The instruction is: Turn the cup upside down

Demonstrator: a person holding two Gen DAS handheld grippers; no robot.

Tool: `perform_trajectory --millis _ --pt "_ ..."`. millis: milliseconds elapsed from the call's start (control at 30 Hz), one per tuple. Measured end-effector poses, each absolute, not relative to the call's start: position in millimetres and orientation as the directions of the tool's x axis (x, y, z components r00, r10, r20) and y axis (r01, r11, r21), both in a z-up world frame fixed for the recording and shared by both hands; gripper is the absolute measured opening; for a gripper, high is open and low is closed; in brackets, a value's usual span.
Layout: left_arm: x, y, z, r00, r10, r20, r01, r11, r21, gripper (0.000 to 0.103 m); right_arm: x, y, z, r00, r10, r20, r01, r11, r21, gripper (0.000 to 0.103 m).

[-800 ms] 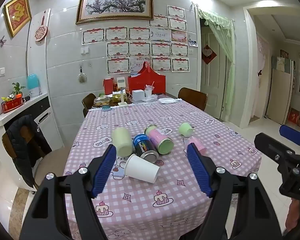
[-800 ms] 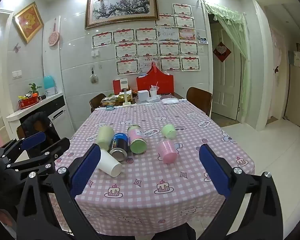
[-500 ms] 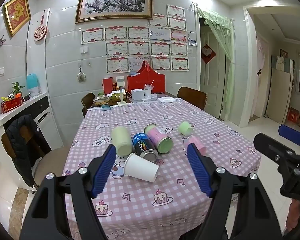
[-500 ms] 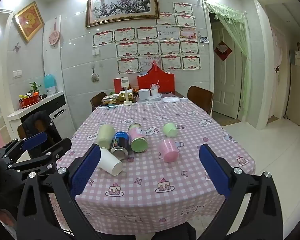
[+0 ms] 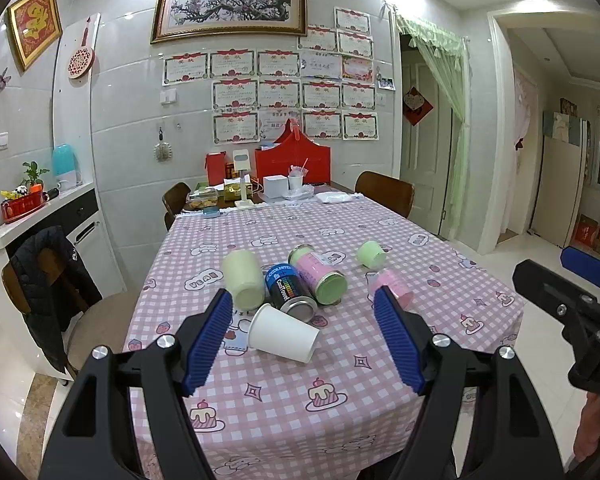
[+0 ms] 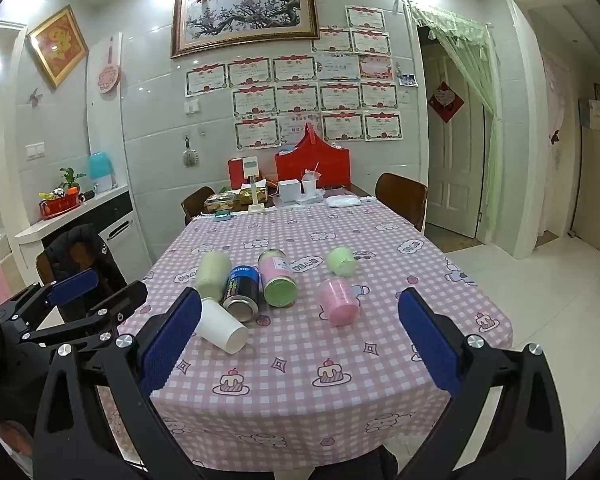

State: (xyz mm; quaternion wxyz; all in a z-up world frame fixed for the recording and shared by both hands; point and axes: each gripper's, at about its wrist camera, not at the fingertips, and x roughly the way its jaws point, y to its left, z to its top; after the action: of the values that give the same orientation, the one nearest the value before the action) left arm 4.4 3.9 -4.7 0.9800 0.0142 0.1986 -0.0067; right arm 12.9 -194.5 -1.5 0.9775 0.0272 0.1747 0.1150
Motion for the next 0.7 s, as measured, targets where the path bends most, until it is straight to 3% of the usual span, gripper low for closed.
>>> perform_trajectory --millis 700 --pt "7.7 8.2 -8.1 0.920 -0.005 -0.392 0.016 1.000 0.024 0.072 20.9 -184.5 -4.5 0.906 0.230 -0.356 -0.216 0.973 0.080 0.095"
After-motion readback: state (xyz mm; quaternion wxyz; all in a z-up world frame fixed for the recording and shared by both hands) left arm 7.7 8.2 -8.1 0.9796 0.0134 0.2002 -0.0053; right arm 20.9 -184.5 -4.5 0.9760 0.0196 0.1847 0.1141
